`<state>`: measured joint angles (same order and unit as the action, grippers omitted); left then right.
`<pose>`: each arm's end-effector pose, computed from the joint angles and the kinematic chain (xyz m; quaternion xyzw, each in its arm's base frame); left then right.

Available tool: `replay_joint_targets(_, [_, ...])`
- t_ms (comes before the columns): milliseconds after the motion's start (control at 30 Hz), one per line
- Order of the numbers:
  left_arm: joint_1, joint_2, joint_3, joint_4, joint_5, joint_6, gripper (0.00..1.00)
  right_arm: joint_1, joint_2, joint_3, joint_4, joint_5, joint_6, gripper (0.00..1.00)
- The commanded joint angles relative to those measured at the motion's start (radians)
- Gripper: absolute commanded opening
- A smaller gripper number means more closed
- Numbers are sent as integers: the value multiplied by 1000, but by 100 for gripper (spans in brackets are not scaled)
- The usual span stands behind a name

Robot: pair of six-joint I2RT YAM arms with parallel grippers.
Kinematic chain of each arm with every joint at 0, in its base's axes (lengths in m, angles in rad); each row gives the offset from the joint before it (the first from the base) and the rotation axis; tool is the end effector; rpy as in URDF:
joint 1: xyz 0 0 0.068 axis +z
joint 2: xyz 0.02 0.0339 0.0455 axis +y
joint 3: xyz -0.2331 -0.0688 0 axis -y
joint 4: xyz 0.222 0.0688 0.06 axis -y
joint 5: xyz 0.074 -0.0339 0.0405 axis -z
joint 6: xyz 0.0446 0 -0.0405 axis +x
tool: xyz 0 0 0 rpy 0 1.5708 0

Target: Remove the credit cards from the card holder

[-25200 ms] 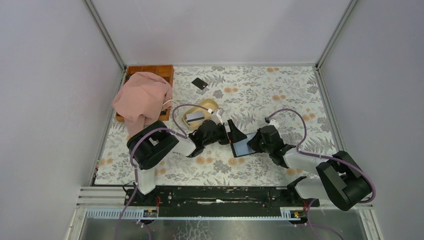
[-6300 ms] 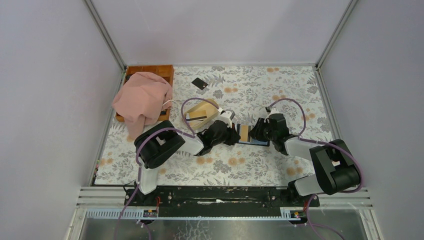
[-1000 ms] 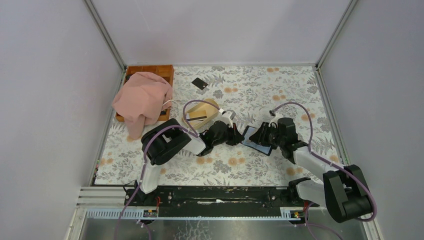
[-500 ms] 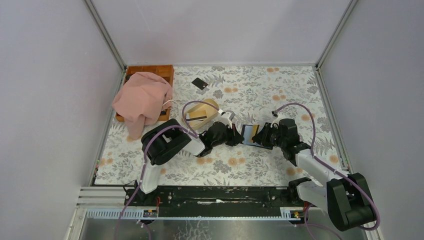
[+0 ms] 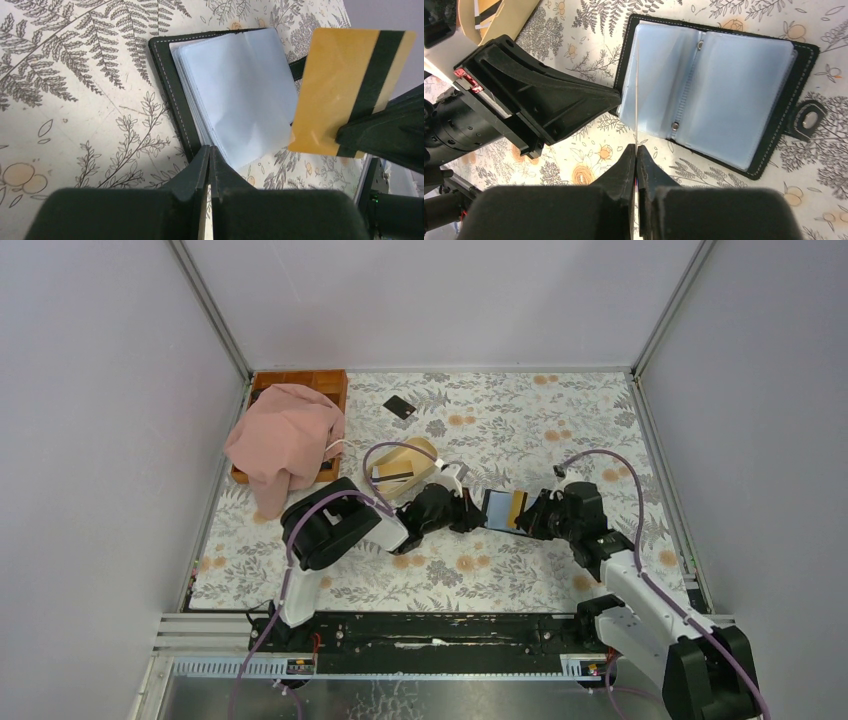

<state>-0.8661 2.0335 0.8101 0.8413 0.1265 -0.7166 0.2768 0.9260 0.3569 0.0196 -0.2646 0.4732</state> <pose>0.2327 -0.2823 0.0897 0.0970 0.8219 -0.4343 0.3556 0.1883 0.0656 0.1696 0.0206 0.8670 0.2845 0.4087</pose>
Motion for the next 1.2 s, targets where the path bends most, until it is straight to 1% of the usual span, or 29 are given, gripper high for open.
replay_joint_targets(0, [17, -37, -44, -38, 50, 3, 8, 5, -82, 80, -109, 44, -25, 0])
replay_joint_targets(100, [34, -85, -40, -91, 64, 33, 12, 5, -143, 101, -146, -37, -53, 0])
replay_joint_targets(167, [46, -138, -26, -144, 100, 64, 22, 6, -172, 118, -180, -116, -71, 0])
replay_joint_targets(233, [67, -191, -14, -185, 147, 80, 31, 5, -192, 133, -222, -228, -92, 0])
replay_joint_targets(267, [78, -218, -11, -190, 181, 81, 43, 5, -199, 137, -238, -277, -103, 0])
replay_joint_targets(300, [91, -241, -10, -190, 215, 73, 59, 5, -202, 136, -247, -334, -109, 0])
replay_joint_targets(333, [107, -265, -12, -183, 247, 58, 69, 6, -206, 134, -256, -391, -117, 0])
replay_joint_targets(367, [125, -285, -17, -166, 286, 40, 74, 7, -208, 128, -259, -443, -116, 0])
replay_joint_targets(400, [147, -298, -29, -127, 337, 12, 76, 7, -212, 119, -246, -501, -103, 0])
replay_joint_targets(467, [201, -302, -52, 2, 478, -73, 74, 8, -222, 111, -226, -589, -86, 0])
replay_joint_targets(500, [227, -289, -61, 94, 558, -131, 73, 8, -233, 111, -228, -602, -85, 0])
replay_joint_targets(533, [248, -271, -71, 237, 639, -204, 72, 11, -246, 109, -231, -606, -86, 0])
replay_joint_targets(567, [262, -253, -80, 329, 702, -274, 73, 16, -257, 107, -224, -607, -83, 0])
replay_joint_targets(600, [271, -234, -87, 457, 740, -330, 74, 21, -263, 101, -209, -617, -76, 0])
replay_joint_targets(700, [276, -186, -79, 589, 818, -421, 74, 36, -261, 96, -183, -653, -63, 0])
replay_joint_targets(767, [270, -145, -70, 720, 879, -507, 69, 45, -264, 94, -172, -660, -58, 0])
replay_joint_targets(800, [267, -126, -62, 758, 916, -551, 67, 50, -263, 93, -167, -662, -55, 0])
replay_joint_targets(867, [242, -114, -46, 760, 964, -553, 63, 60, -253, 95, -162, -669, -56, 0])
replay_joint_targets(900, [232, -121, -48, 760, 978, -549, 62, 68, -247, 94, -160, -663, -57, 0])
replay_joint_targets(933, [223, -133, -52, 760, 983, -542, 62, 75, -239, 95, -161, -656, -60, 0])
replay_joint_targets(1033, [207, -164, -61, 759, 997, -527, 66, 99, -220, 104, -174, -631, -76, 0])
replay_joint_targets(1100, [202, -173, -58, 760, 1018, -532, 66, 106, -211, 108, -177, -621, -80, 0])
replay_joint_targets(1167, [200, -177, -58, 760, 1035, -533, 64, 107, -204, 109, -179, -619, -83, 0])
